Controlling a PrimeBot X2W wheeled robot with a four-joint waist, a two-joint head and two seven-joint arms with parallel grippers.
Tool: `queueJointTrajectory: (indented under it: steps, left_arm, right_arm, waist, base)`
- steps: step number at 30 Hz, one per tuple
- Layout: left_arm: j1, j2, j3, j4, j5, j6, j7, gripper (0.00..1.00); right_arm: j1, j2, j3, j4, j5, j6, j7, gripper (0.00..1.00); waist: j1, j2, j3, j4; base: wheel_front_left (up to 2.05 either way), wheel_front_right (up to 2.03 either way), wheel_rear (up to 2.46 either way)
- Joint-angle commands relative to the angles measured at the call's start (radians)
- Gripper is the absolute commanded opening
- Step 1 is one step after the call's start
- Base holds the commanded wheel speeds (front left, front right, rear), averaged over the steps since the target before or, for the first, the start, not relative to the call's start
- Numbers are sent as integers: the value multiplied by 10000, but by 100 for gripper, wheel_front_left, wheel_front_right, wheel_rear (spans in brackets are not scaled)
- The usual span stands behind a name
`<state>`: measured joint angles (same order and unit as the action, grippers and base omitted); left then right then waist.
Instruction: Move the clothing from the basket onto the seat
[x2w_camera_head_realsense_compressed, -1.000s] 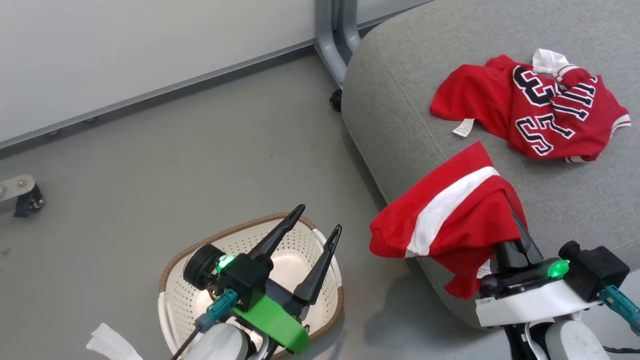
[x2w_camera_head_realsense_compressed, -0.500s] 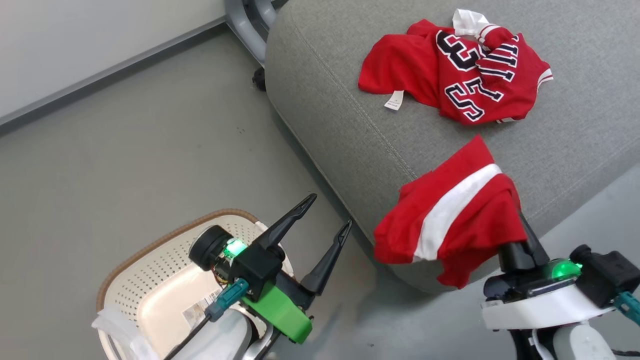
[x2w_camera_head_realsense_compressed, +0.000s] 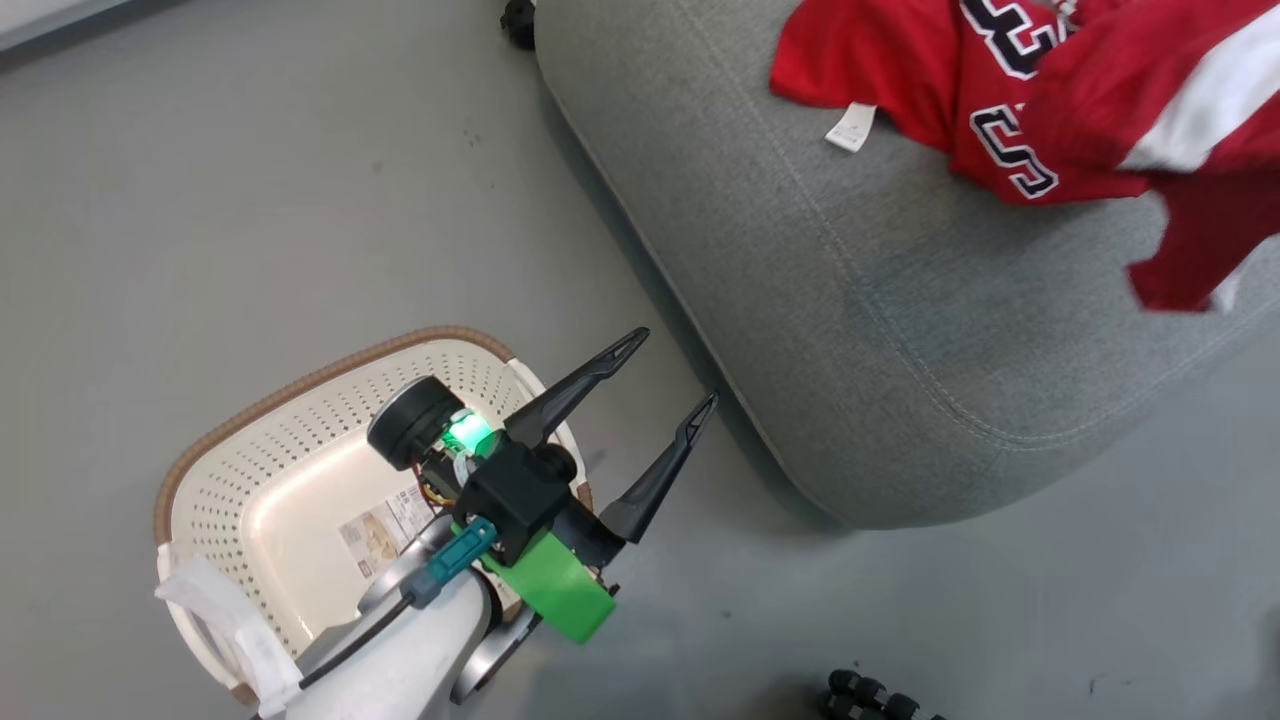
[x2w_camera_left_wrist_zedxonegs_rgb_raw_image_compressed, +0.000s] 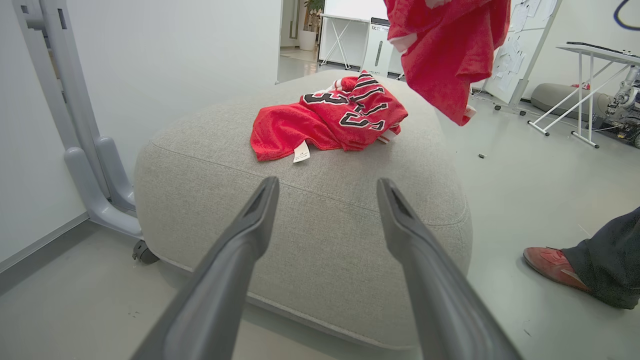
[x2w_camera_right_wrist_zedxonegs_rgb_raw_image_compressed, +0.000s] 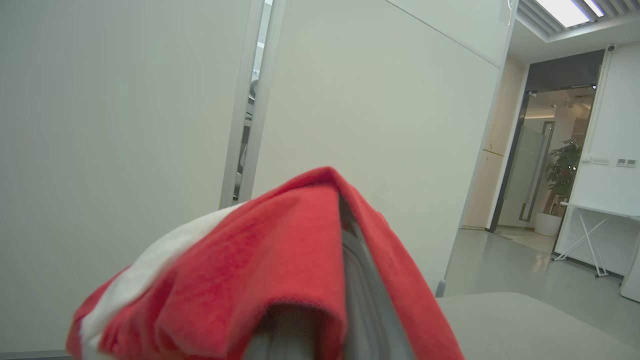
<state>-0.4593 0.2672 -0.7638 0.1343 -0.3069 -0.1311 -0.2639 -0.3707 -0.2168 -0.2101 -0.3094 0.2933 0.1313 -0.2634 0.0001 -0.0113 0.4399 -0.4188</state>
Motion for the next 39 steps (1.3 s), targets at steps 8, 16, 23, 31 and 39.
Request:
queueJointTrajectory:
  steps: [8,16,23,31,39]
  left_arm:
    - [-745,580,-117,-508,124,9,-6,100]
    - [-1062,697,72,-782,109,9,-6,100]
    - [-1039,595,335,-699,38,80,-6,100]
    - [-784,423,612,-661,6,199,-6,100]
    - [26,-222,1374,-553,-299,435,-6,100]
  right_arm:
    - [-2826,-2606,-1548,1550,1146,-13,-18,0]
    - [-4050,-3988,-2220,3201,891,-13,-18,0]
    - [-3788,-3156,-1406,4880,754,-13,-20,0]
    - [-3151,-1359,-1809,5390,47,-13,-20,100]
    - [-716,466,-1854,3649,-428,-13,-18,100]
  waist:
    - [-1,113,2496,1284]
    - [-1,113,3191,1555]
    - [-1,113,3348,1474]
    - [-1,113,2916,1574]
    - [-1,113,1668,1594]
  base:
    - [0,0,0]
    - [0,0,0]
    - [0,0,0]
    - [0,0,0]
    - [0,0,0]
